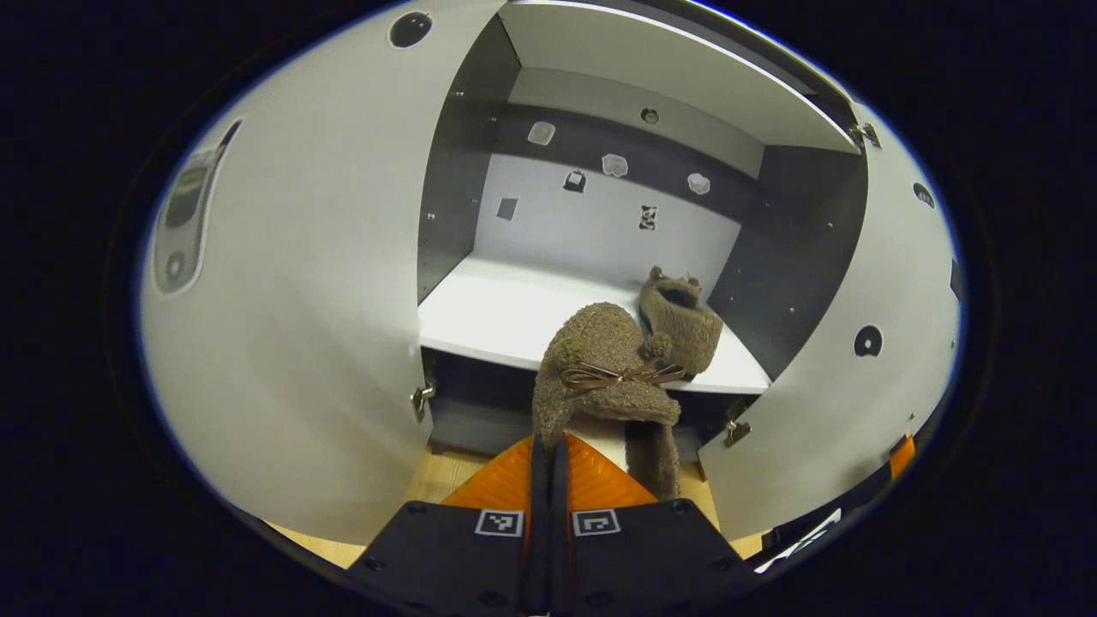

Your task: Grab one shoe with the right hand and put it into the shoe cabinet, grab the other shoe with the left hand and put it into the shoe cabinet; then close the right door with the right hand and the left door with the left hand.

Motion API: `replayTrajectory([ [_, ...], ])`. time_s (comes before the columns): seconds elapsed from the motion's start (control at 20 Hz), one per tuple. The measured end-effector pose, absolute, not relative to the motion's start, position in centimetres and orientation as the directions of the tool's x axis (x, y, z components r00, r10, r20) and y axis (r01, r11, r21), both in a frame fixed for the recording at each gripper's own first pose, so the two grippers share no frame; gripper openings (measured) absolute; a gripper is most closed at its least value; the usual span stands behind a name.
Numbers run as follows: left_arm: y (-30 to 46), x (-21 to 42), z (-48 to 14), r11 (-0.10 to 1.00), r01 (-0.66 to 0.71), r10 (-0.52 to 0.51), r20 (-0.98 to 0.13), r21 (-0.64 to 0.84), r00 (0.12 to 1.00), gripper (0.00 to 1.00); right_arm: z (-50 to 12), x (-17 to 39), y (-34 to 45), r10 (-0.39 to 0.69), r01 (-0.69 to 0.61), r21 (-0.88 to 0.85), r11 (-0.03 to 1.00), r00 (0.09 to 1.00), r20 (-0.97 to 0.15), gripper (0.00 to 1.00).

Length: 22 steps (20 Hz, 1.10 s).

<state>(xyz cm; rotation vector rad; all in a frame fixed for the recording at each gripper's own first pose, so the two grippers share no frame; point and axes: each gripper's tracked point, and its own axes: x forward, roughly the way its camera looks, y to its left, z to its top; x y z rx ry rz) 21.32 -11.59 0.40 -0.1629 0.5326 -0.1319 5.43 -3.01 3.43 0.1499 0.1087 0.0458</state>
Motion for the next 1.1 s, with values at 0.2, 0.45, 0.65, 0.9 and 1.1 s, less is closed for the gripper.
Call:
replayTrajectory([
  [0.2, -11.7, 27.5, 4.4, 0.984, 0.084, -0.147, -0.438, -0.159, 0.887, 0.07, 4.4, 5.3, -2.8, 0.048, -0.037, 0.138, 0.99, 0.996, -0.08, 0.94],
  [0.45, -12.7, 32.8, 4.0, 0.986, 0.088, -0.142, -0.431, -0.143, 0.891, 0.06, 4.2, 5.4, -2.2, 0.042, -0.033, 0.119, 0.992, 0.997, -0.072, 0.94],
  [0.65, -12.8, 33.8, 3.0, 0.981, 0.1, -0.166, -0.446, -0.168, 0.88, 0.07, 4.4, 5.7, -1.7, 0.031, -0.023, 0.115, 0.993, 0.998, -0.062, 0.94],
  [0.9, -13.5, 35.3, 2.0, 0.972, 0.146, -0.217, -0.464, -0.184, 0.859, 0.06, 4.1, 6.4, -0.5, -0.019, 0.024, 0.109, 0.994, 0.999, -0.042, 0.94],
  [1.1, -13.9, 37.0, 2.1, 0.951, 0.154, -0.271, -0.48, -0.269, 0.834, 0.07, 3.9, 6.2, 0.8, -0.05, 0.055, 0.113, 0.992, 0.998, -0.044, 0.94],
])
